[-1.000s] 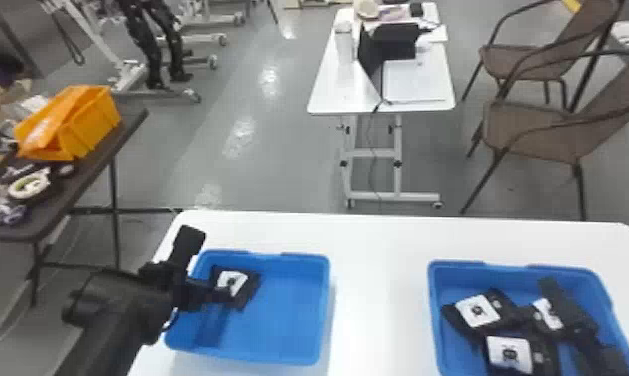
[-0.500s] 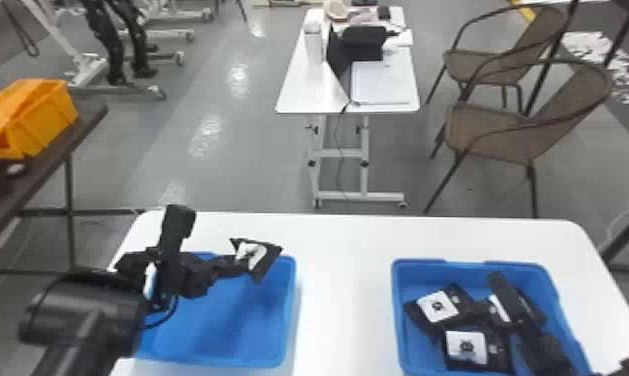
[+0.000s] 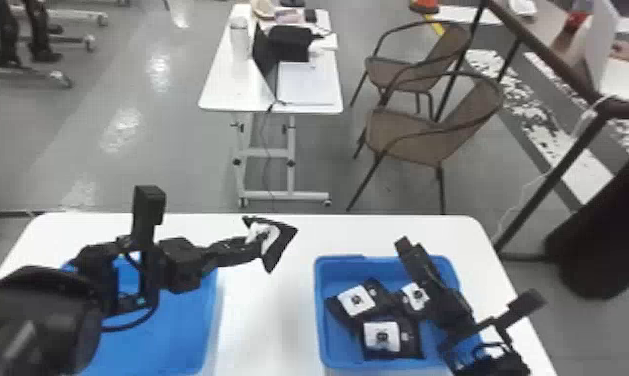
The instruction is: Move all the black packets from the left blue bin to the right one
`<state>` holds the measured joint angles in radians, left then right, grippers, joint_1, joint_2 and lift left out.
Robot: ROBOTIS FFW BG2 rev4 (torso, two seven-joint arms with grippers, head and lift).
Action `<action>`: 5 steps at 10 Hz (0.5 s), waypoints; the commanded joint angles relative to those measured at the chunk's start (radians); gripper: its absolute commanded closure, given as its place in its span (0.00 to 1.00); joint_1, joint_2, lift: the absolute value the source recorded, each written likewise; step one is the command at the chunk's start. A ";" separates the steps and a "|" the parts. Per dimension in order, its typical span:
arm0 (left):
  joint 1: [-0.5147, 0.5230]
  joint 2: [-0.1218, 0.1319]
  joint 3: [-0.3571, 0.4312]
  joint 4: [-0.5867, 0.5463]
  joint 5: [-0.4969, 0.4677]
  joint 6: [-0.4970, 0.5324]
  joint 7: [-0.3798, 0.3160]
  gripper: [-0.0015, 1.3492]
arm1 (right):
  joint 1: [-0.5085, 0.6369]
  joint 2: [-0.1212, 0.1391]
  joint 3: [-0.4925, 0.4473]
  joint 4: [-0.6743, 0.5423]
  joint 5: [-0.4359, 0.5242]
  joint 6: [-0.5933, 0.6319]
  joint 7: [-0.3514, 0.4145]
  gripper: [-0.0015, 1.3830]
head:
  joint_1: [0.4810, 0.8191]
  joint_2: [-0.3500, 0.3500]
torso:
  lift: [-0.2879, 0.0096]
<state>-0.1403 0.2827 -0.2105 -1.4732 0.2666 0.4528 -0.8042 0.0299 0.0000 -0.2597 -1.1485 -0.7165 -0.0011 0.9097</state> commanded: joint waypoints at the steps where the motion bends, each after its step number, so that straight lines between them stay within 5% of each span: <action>1: -0.068 -0.033 -0.067 0.053 0.019 -0.031 -0.026 0.89 | -0.013 0.001 0.017 -0.030 0.017 -0.005 0.000 0.18 | 0.63 0.29 | 0.97; 5: -0.157 -0.108 -0.095 0.172 -0.036 -0.054 -0.067 0.89 | -0.033 0.001 0.099 -0.077 0.011 -0.019 -0.002 0.18 | 0.63 0.21 | 0.97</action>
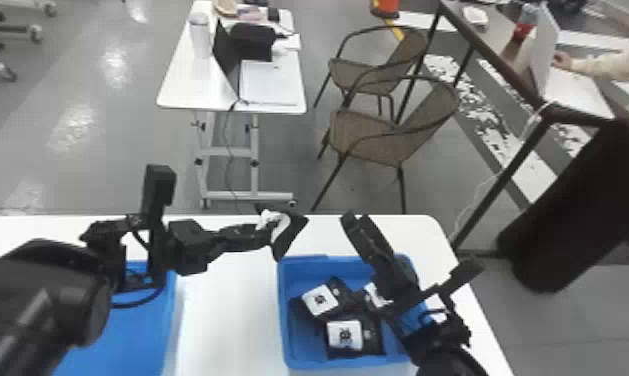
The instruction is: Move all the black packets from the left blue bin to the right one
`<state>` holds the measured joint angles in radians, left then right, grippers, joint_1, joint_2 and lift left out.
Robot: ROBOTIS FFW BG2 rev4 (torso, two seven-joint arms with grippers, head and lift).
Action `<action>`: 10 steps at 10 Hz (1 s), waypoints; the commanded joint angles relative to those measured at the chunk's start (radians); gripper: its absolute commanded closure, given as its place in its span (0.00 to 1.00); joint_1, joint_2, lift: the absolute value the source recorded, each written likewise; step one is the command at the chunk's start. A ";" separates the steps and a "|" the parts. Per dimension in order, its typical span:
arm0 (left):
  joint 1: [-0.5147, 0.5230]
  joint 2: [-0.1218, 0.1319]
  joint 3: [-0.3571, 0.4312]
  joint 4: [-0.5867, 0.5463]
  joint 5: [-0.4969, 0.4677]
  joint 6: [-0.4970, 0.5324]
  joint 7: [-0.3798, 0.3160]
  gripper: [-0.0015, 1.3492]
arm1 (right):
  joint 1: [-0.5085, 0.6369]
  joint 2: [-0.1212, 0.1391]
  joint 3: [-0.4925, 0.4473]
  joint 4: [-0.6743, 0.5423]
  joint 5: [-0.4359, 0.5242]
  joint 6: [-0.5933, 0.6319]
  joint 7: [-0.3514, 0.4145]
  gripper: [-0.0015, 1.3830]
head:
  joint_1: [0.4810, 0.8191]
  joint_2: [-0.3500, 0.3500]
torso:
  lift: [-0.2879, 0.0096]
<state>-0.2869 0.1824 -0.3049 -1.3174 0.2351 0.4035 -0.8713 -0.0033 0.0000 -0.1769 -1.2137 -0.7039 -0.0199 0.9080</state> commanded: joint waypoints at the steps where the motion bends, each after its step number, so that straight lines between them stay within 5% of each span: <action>1: -0.028 -0.012 -0.014 0.040 -0.005 -0.011 -0.001 0.89 | -0.003 0.001 0.043 -0.030 0.000 0.000 0.000 0.18 | 0.63 0.23 | 0.97; 8: -0.052 -0.040 -0.049 0.067 0.006 -0.028 -0.006 0.89 | -0.030 0.001 0.172 -0.049 0.060 0.023 -0.031 0.20 | 0.63 0.32 | 0.97; 10: -0.057 -0.043 -0.056 0.067 0.010 -0.029 -0.006 0.89 | -0.027 0.001 0.171 -0.050 0.078 0.063 -0.054 0.66 | 0.63 0.32 | 0.97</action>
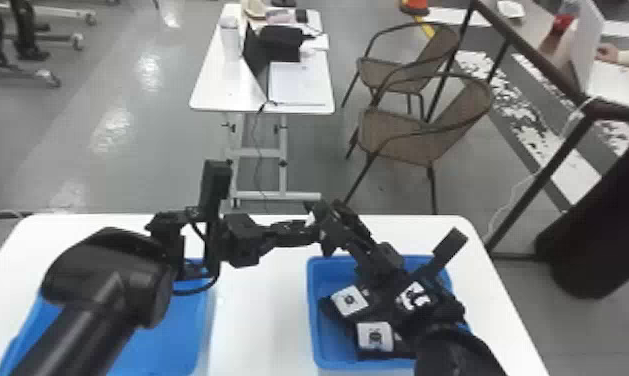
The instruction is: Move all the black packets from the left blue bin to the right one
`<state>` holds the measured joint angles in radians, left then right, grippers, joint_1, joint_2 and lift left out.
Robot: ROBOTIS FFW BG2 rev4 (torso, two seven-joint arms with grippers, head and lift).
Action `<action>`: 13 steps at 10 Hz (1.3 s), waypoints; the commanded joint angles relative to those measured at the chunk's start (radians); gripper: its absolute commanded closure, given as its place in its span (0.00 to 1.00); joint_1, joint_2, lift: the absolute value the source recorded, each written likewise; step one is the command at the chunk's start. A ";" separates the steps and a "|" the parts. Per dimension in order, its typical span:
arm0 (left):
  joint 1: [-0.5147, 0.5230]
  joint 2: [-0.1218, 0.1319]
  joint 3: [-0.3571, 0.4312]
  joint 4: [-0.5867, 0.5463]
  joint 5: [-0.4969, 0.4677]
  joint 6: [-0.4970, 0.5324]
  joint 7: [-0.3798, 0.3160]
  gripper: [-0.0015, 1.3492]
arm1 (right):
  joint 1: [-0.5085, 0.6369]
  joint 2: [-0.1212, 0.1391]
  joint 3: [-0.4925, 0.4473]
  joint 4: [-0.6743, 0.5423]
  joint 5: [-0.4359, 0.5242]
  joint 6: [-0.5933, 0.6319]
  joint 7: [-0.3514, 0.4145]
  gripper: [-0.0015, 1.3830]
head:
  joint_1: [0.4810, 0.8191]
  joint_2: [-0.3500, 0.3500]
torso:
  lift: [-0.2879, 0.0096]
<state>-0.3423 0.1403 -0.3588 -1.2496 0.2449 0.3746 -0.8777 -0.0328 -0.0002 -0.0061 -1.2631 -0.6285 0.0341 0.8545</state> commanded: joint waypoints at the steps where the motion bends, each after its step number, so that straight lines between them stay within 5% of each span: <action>1: -0.001 -0.001 -0.002 -0.001 0.002 0.000 0.000 0.89 | 0.008 0.001 0.000 -0.007 0.006 0.009 -0.017 0.80 | 0.63 0.32 | 0.97; 2: 0.000 -0.002 0.001 -0.001 0.004 0.000 0.000 0.89 | 0.014 0.001 -0.002 -0.013 0.006 0.009 -0.031 0.90 | 0.63 0.32 | 0.97; 4: 0.002 -0.004 0.004 -0.001 0.005 0.000 0.000 0.89 | 0.024 0.001 -0.008 -0.016 -0.011 -0.008 -0.051 0.93 | 0.63 0.31 | 0.97; 5: 0.008 -0.004 0.012 0.001 0.010 0.003 0.005 0.81 | 0.022 0.001 -0.015 -0.016 -0.011 -0.011 -0.051 0.93 | 0.63 0.31 | 0.97; 7: 0.046 0.005 0.058 -0.008 0.011 0.024 0.023 0.18 | 0.021 0.001 -0.061 -0.006 -0.020 -0.017 -0.052 0.93 | 0.63 0.30 | 0.97; 8: 0.083 0.028 0.095 -0.037 0.013 0.021 0.026 0.05 | 0.019 0.001 -0.100 0.004 -0.014 -0.017 -0.052 0.93 | 0.63 0.30 | 0.97; 9: 0.138 0.051 0.147 -0.097 0.027 0.023 0.052 0.09 | 0.027 0.001 -0.152 0.014 -0.002 -0.017 -0.052 0.93 | 0.63 0.30 | 0.97; 11: 0.261 0.091 0.262 -0.209 0.094 0.047 0.126 0.00 | 0.068 0.001 -0.252 0.059 0.029 -0.010 -0.058 0.93 | 0.63 0.31 | 0.97; 13: 0.371 0.094 0.402 -0.317 0.109 0.041 0.164 0.00 | 0.077 0.001 -0.328 0.174 0.049 0.000 -0.060 0.93 | 0.63 0.32 | 0.97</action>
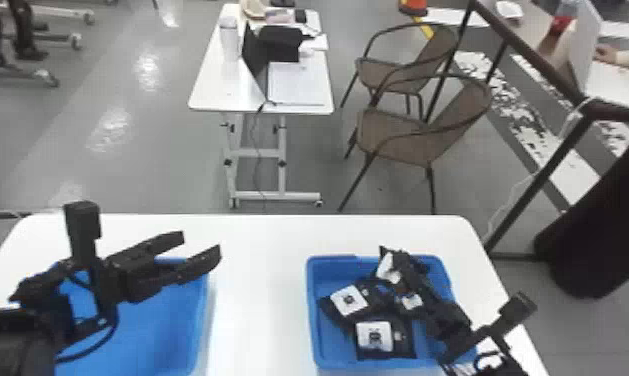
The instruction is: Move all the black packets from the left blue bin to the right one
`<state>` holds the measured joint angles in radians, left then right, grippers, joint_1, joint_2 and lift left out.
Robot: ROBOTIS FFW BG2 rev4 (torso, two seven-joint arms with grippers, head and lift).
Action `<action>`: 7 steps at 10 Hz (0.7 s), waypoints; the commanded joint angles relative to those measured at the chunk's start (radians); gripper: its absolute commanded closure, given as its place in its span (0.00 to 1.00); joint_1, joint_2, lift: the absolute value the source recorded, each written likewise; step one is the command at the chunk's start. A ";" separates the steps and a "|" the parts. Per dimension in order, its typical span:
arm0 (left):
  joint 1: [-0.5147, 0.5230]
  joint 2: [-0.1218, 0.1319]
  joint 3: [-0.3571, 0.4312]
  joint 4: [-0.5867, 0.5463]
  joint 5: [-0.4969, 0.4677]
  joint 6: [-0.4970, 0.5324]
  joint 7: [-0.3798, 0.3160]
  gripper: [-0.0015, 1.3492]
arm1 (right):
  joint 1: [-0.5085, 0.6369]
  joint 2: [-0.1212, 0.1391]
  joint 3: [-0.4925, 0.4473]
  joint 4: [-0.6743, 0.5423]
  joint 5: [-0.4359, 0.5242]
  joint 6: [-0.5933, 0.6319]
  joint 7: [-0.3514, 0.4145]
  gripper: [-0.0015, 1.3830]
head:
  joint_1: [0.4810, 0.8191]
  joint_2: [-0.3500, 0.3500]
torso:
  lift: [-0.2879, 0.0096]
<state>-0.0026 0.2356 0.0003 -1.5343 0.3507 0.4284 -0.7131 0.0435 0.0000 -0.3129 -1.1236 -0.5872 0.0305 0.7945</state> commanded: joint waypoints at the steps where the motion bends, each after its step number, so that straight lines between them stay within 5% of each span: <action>1: 0.067 -0.007 0.102 -0.087 0.010 -0.014 0.017 0.00 | -0.016 0.001 -0.040 0.102 0.012 0.006 0.000 0.93 | 0.63 0.34 | 0.97; 2: 0.076 -0.010 0.141 -0.121 0.010 -0.010 0.023 0.00 | -0.045 0.001 -0.046 0.169 0.014 0.006 0.000 0.83 | 0.63 0.37 | 0.97; 4: 0.067 -0.015 0.155 -0.156 0.022 -0.011 0.029 0.00 | -0.073 0.001 -0.098 0.196 0.081 -0.067 -0.037 0.15 | 0.63 0.42 | 0.97; 5: 0.067 -0.022 0.159 -0.170 0.022 -0.017 0.032 0.00 | -0.031 0.001 -0.112 0.108 0.089 -0.098 -0.101 0.03 | 0.63 0.42 | 0.97; 7: 0.104 -0.029 0.193 -0.175 0.017 -0.094 0.032 0.00 | 0.121 0.001 -0.120 -0.174 0.175 -0.109 -0.202 0.13 | 0.63 0.33 | 0.97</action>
<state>0.0883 0.2078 0.1832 -1.7061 0.3691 0.3599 -0.6803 0.1180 0.0000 -0.4322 -1.2173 -0.4324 -0.0761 0.5950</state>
